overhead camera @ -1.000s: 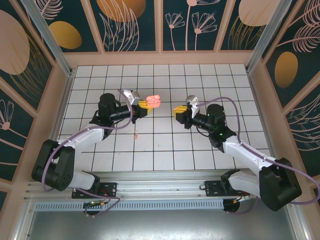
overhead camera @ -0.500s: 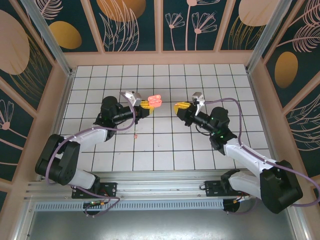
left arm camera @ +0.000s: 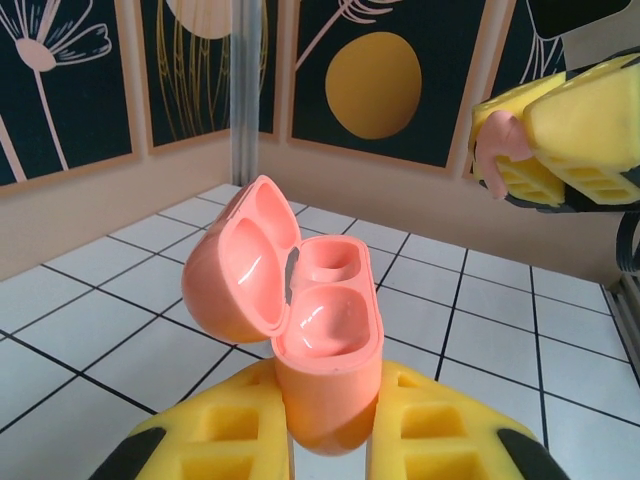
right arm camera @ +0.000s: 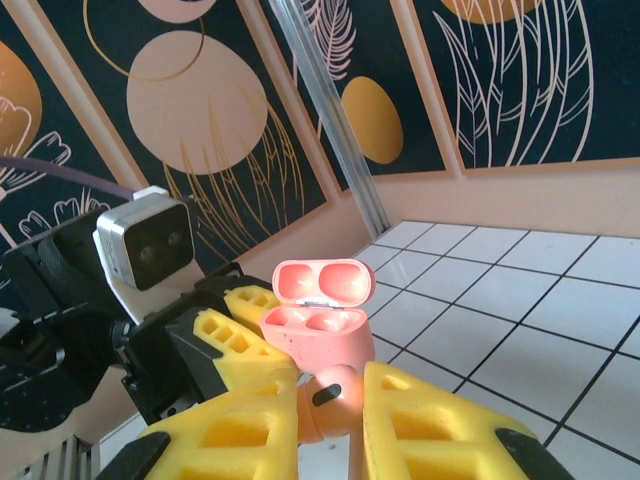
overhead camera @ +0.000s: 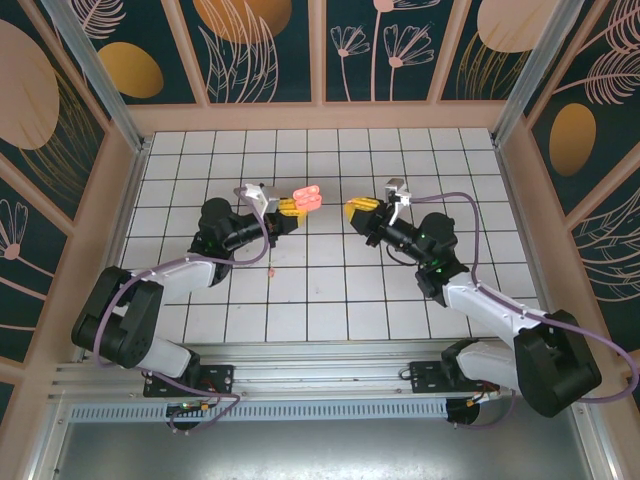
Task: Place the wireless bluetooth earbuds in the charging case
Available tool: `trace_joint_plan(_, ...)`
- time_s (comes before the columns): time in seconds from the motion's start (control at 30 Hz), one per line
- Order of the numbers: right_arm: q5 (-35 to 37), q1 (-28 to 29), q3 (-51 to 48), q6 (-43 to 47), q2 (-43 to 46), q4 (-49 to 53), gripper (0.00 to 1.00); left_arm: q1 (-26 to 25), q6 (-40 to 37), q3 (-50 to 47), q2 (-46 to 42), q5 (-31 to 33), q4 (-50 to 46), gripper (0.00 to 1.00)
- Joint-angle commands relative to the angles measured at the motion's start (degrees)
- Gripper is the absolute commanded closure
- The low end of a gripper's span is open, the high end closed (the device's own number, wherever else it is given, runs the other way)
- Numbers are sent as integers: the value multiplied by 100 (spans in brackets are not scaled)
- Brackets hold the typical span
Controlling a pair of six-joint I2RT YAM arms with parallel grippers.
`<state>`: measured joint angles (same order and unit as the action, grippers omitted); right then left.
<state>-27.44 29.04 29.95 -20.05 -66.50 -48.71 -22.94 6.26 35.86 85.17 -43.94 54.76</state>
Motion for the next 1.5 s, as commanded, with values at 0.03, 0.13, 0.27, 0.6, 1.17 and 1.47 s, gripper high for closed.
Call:
trace_joint_plan(0.03,253,116,249,-284,-82,-608,82,-44,155,-79,140,142,842,95)
trace_joint_plan(0.13,292,197,354,-329,-216,-703,82,-44,148,-74,169,98,896,94)
trace_joint_plan(0.27,189,322,590,-409,-537,-895,82,-43,60,-96,150,58,847,95)
trace_joint_plan(0.6,101,423,1197,-342,-1322,-1282,82,-153,-78,-35,99,42,588,95)
trace_joint_plan(1.17,15,465,1420,-165,-1826,-1378,83,-158,130,-6,-42,26,691,95)
trace_joint_plan(1.47,37,506,1399,-149,-1921,-1365,83,-165,208,5,-123,4,755,95)
